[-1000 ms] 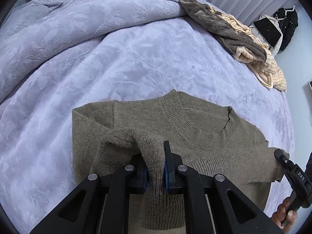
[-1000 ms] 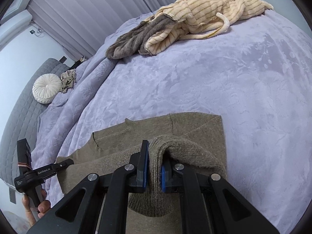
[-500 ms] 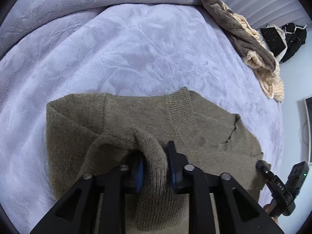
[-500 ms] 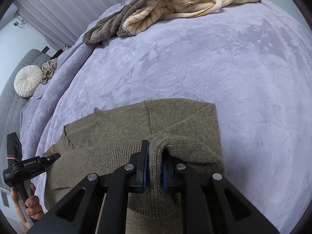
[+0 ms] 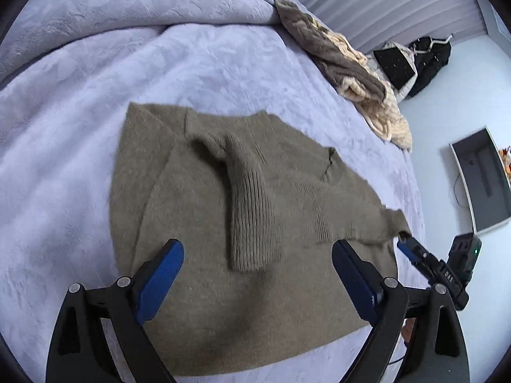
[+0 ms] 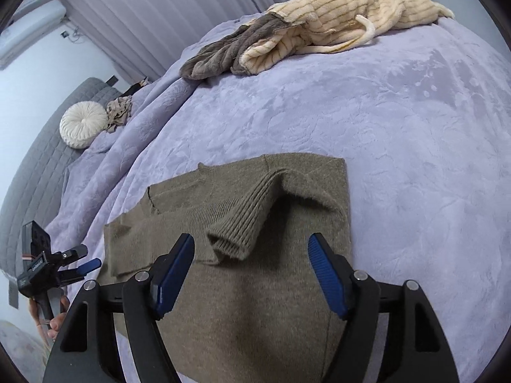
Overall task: Fold small clothes
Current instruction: 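Lay the hem near the collar and open both grippers, then press and smooth the folded sweater flat with both open grippers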
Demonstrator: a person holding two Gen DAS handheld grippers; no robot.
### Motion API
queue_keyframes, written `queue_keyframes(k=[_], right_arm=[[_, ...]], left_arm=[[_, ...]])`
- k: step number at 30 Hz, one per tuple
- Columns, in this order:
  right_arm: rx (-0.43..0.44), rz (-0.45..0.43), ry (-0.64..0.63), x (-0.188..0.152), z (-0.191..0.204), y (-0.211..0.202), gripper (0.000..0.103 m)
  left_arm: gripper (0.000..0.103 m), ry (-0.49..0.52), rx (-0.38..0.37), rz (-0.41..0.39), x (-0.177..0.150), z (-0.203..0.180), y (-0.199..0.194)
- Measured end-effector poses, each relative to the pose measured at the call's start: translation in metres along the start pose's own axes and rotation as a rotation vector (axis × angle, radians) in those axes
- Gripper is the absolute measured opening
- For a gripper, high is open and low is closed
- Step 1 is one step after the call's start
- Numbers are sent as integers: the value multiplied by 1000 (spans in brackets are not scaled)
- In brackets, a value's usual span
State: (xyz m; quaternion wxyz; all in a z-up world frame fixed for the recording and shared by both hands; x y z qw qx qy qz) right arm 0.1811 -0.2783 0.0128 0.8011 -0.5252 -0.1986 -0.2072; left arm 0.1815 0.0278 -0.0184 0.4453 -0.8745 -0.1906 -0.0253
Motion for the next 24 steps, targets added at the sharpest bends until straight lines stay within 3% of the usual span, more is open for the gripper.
queue_keyframes(k=[3,8,11,19,24], right_arm=[[10,35,-109,-9,16,8,77],[83,114,-199,-10,42,40,77],[76,113,-210,5,43,53,77],[79,1,-119,70,32,51,77],[34,-28,-77,75,20,44,77]], left_arm=[[95,74,-65,77,-16,-25,20],[94,165,-55,102,-2,-63,51],[94,146,-63,58,27,-74,51],[94,45,-95,-98,106,-75,19],[94,84,-34,-129,98,-62,7]])
Point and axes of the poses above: each gripper's, at about its wrist camera, not at the fingertips, and y roughly the way its jaws point, z to its left, x to its top, the point moved 10 cm from there along y, roughly the way its jaws point, and after that the axes turned 5 degrees about -y, right-handed, at the moved point
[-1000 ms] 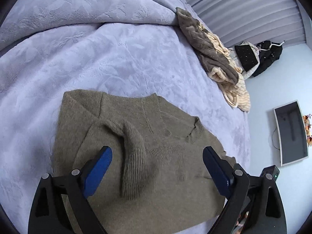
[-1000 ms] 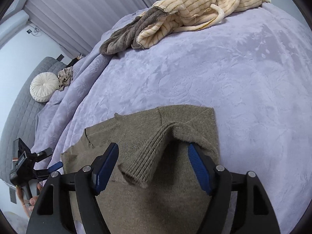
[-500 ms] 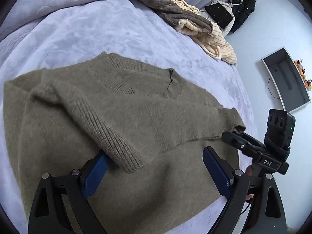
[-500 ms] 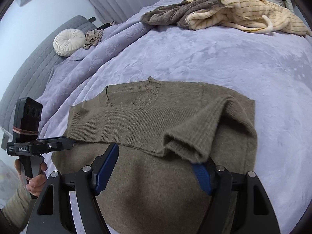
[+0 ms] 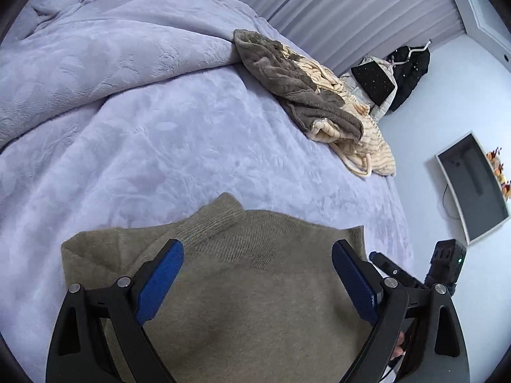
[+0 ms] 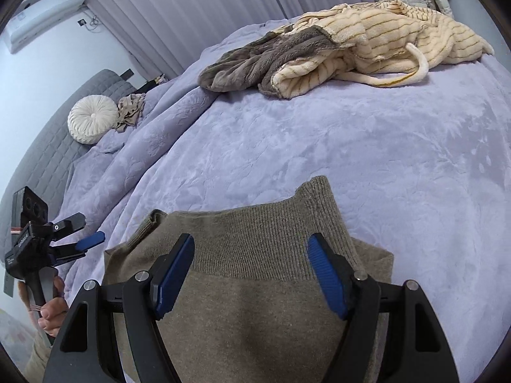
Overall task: Fold small clothes
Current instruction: 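Press and smooth the folded sweater flat with both open grippers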
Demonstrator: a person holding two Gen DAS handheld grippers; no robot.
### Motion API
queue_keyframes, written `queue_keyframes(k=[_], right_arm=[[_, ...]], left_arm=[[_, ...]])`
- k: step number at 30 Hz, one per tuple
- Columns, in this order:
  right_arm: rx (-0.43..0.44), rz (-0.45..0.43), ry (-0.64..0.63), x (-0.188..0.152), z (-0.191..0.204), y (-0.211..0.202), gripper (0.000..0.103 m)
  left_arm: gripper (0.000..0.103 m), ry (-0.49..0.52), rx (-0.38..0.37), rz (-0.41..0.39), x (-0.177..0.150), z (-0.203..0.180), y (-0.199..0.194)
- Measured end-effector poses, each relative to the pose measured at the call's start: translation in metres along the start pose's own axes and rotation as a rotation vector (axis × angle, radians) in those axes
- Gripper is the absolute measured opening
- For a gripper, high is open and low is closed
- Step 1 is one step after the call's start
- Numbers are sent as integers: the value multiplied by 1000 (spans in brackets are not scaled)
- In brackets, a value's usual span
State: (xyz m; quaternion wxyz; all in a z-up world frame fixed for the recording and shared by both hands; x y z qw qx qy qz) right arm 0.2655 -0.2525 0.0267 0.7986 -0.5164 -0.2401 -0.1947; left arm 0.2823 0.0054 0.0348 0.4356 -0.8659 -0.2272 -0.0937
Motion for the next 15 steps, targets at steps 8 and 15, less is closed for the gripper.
queue_keyframes(k=[8,15], right_arm=[[-280,102,-164,-39,-23,25,77],[-336,105,-175,-51,-32,11,77]], left_arm=[[94,166,336,41,-46,60,32],[91,120,144,1,-32,40,6]])
Point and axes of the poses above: each gripper's, at about its wrist camera, not at the fingertips, and y roughly the way its jaws point, z to its left, x to its top, the point moved 10 cm from there along y, roughly the way its jaws point, and after that the axes turned 5 degrees about -y, right-handed, at the moved point
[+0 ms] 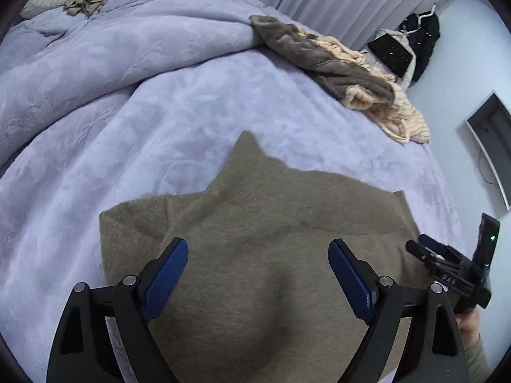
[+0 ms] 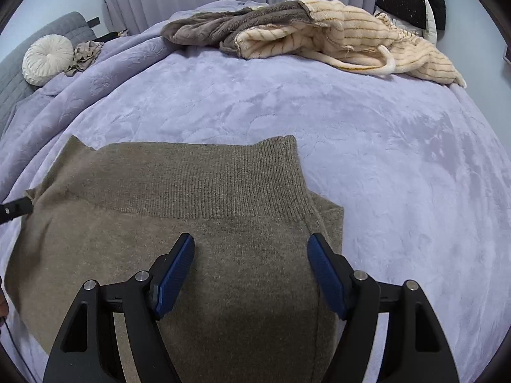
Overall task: Fold small clothes
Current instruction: 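Press and smooth the folded sweater flat with both open grippers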
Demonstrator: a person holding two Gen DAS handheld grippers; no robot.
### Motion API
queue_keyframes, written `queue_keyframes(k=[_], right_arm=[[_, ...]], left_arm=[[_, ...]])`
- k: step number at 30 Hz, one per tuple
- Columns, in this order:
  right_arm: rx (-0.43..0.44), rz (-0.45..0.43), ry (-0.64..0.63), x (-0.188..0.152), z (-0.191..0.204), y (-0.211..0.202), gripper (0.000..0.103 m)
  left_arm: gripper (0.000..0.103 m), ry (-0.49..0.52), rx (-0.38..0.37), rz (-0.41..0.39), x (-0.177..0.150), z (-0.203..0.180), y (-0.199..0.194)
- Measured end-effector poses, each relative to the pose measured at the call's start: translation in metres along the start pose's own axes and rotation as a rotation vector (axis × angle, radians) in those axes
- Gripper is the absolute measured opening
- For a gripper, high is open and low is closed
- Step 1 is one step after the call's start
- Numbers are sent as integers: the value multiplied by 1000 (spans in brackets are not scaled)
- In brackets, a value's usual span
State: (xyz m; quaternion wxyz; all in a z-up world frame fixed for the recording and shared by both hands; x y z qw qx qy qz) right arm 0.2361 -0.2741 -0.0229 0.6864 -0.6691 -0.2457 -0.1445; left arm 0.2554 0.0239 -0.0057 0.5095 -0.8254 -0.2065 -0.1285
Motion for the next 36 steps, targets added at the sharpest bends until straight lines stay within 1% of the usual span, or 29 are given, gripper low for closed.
queue_keyframes(k=[2,3,4,5,6,7,8,9,10,11,12,15,16,18,20,21,23,25,26,27,29,31,32,34,36], right_arm=[[12,-19,4,-3,7,-10,77],[23,-24,5,-4,13,-14,77],[28,-26,-1,-6,17,-15,77],[21,-26,-17,-10,21,-15,77],[7,-21,-33,-13,24,-14,77],[-13,-9,-43,-16,24,-11,77],[-36,12,-43,-22,20,-7,77],[-53,32,-30,-27,13,-4,77],[-49,39,-8,-31,6,-3,77],[-30,34,17,-33,2,-7,77],[-20,29,40,-34,-1,-12,77],[-18,1,71,-37,-1,-33,77],[-8,-7,75,-39,3,-39,77],[15,-25,62,-46,17,-52,77],[10,-32,24,-57,30,-61,78],[2,-27,2,-65,35,-63,78],[-12,5,-27,-85,40,-59,79],[-41,57,-37,-107,35,-51,79],[-47,75,-34,-117,34,-51,79],[-43,70,-29,-123,33,-57,79],[-43,52,-24,-127,34,-72,79],[-45,39,-19,-130,36,-87,79],[-46,32,-17,-130,37,-93,79],[-46,21,-13,-130,40,-103,79],[-41,13,-14,-129,44,-111,79]], left_arm=[[91,37,-3,-5,7,-11,5],[91,49,16,2,10,-13,13],[91,54,58,11,14,-9,23],[91,46,115,18,19,-1,33],[91,30,167,33,21,12,43],[91,-3,201,59,20,28,52],[91,-44,212,81,18,41,55],[91,-97,190,100,16,53,56],[91,-140,139,95,15,58,49],[91,-158,114,78,15,58,40],[91,-167,112,55,14,59,27],[91,-128,164,13,-3,58,-8],[91,-108,196,2,-14,59,-20],[91,-73,229,-10,-36,62,-40],[91,-82,265,-15,-60,75,-55],[91,-106,272,-2,-76,85,-59],[91,-176,238,32,-102,99,-62],[91,-252,176,64,-125,109,-63],[91,-266,163,68,-132,109,-62],[91,-270,156,68,-137,109,-62],[91,-253,142,73,-140,102,-60],[91,-253,102,87,-138,93,-52],[91,-257,93,97,-135,88,-46],[91,-245,117,105,-131,83,-34],[91,-224,126,99,-126,75,-26]])
Point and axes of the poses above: each gripper's, at about its wrist camera, not at the fingertips, and y roughly the way its jaws point, z to its left, x to its top, the point moved 10 cm from there along y, roughly the way its jaws point, and after that the axes turned 5 degrees about -y, right-handed, at the moved point
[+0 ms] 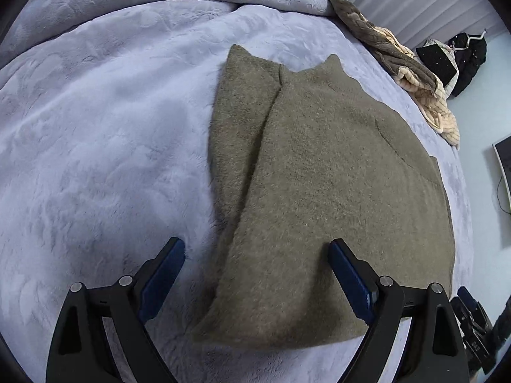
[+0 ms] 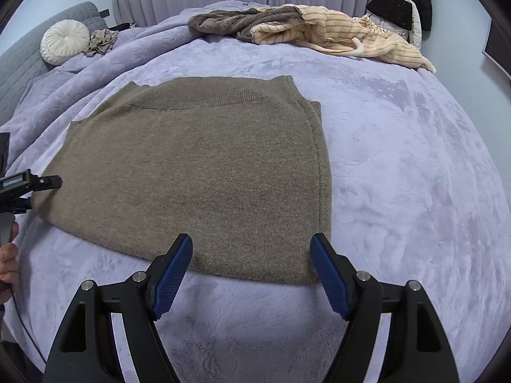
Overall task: Fold small clothes
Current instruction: 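Press and smooth the folded sweater flat with both open grippers, then grasp the sweater side edge with the left gripper while the right gripper grasps beside it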
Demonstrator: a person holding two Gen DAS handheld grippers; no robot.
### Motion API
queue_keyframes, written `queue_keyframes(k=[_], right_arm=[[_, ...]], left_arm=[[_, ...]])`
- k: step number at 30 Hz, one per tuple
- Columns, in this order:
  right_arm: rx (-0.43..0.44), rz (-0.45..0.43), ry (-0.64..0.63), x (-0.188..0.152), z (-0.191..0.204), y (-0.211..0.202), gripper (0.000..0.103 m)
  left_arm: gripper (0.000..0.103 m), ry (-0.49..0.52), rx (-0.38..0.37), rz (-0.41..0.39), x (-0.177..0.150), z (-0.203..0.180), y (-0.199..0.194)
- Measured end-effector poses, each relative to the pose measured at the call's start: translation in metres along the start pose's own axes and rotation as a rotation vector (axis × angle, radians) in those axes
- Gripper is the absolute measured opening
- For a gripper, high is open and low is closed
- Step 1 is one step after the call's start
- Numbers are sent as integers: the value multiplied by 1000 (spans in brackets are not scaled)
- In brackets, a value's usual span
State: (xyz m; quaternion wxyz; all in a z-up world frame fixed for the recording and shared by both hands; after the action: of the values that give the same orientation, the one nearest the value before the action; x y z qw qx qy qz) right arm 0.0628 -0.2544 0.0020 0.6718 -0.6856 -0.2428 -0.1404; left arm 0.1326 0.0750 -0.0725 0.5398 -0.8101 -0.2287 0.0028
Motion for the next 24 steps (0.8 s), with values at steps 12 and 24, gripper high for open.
queue_keyframes(k=[12,24], right_arm=[[58,16,-76,46,50,5,79],[281,170,-104,173,187,96,80]], left_arm=[[36,86,-63,-70,13,-31,3],[29,76,-142,-116,12,-27,0]])
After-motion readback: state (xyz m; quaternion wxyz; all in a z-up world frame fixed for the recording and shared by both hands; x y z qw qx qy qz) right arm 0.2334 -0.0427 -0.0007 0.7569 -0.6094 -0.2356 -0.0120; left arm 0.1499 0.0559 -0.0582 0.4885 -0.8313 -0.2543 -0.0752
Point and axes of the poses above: each gripper's, at about its wrist camera, not at the fingertips, and y roughly the way its jaws point, z to its left, x to its top, the point moved 10 cm from there along y, roughly the way its jaws point, and after that the axes turned 5 degrees about -y, right-handed, at the moved point
